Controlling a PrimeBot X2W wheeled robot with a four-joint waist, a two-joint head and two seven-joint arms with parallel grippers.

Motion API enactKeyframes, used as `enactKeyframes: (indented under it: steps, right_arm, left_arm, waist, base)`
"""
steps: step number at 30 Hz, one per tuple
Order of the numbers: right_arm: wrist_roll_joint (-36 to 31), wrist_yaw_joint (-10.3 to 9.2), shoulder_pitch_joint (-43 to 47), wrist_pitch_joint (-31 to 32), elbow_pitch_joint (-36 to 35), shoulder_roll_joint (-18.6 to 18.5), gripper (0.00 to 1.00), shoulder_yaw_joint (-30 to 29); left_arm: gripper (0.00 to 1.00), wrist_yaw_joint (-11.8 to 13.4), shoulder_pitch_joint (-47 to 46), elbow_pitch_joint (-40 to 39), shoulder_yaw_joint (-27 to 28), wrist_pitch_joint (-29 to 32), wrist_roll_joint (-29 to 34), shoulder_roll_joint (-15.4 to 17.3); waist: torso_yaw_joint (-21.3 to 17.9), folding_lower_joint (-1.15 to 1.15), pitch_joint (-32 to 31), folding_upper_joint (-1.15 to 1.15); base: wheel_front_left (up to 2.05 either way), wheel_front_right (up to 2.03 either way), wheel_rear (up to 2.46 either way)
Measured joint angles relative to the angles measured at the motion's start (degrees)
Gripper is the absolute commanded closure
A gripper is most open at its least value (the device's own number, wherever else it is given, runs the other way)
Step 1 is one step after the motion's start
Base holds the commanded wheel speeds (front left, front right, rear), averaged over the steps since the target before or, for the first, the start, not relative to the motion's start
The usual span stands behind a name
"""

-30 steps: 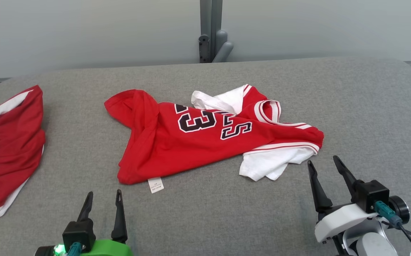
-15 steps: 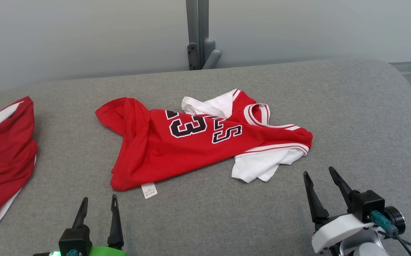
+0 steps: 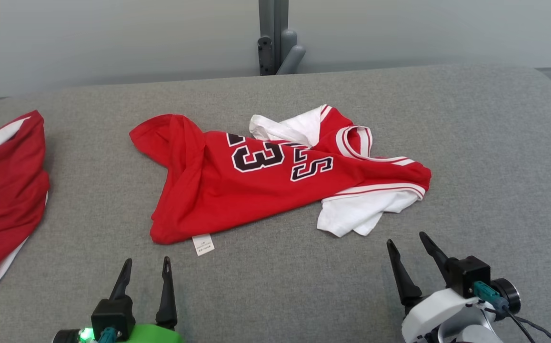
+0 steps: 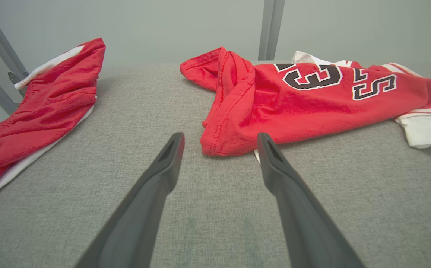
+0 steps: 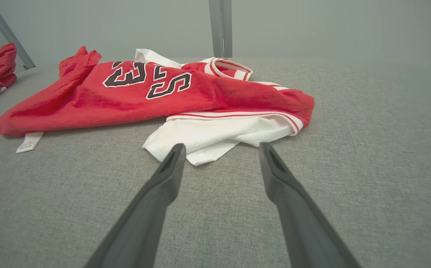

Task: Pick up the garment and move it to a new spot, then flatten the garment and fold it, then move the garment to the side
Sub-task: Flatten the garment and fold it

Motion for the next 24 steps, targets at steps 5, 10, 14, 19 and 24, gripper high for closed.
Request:
enactKeyframes:
  steps: [5,10,14,19,24]
  right_arm:
    - [0.48,0.0,-4.34,0.0,3.93,0.38,0.0,1.76]
    - [-0.27,0.0,-7.36,0.01,7.82,0.65,0.0,1.74]
    - [-0.62,0.0,-8.86,0.01,9.47,0.88,0.0,1.7]
    - [-0.6,0.0,-9.62,0.0,10.15,0.94,0.0,0.15]
    - [-0.91,0.0,-10.42,0.0,10.42,1.03,0.0,-0.75]
  left_arm:
    - [0.0,-0.04,-3.02,0.31,-1.64,0.0,-0.19,0.0]
    - [0.0,-0.12,-4.72,0.77,-2.6,0.0,-0.45,0.0]
    - [0.0,-0.23,-5.36,0.96,-2.79,0.0,-0.45,0.01]
    - [0.0,-0.26,-5.98,0.94,-3.1,0.0,-0.51,0.01]
    - [0.0,-0.08,-6.3,0.91,-3.34,0.0,-0.59,0.0]
  waist:
    - [0.52,0.0,3.41,0.01]
    - [1.49,0.0,6.42,0.02]
    - [2.71,0.0,7.85,0.01]
    - [3.94,0.0,9.05,0.02]
    - [4.62,0.0,10.09,0.01]
  base:
    - [0.0,0.0,0.0]
    - [0.0,0.0,0.0]
    - [0.0,0.0,0.0]
    - [0.0,0.0,0.0]
    - [0.0,0.0,0.0]
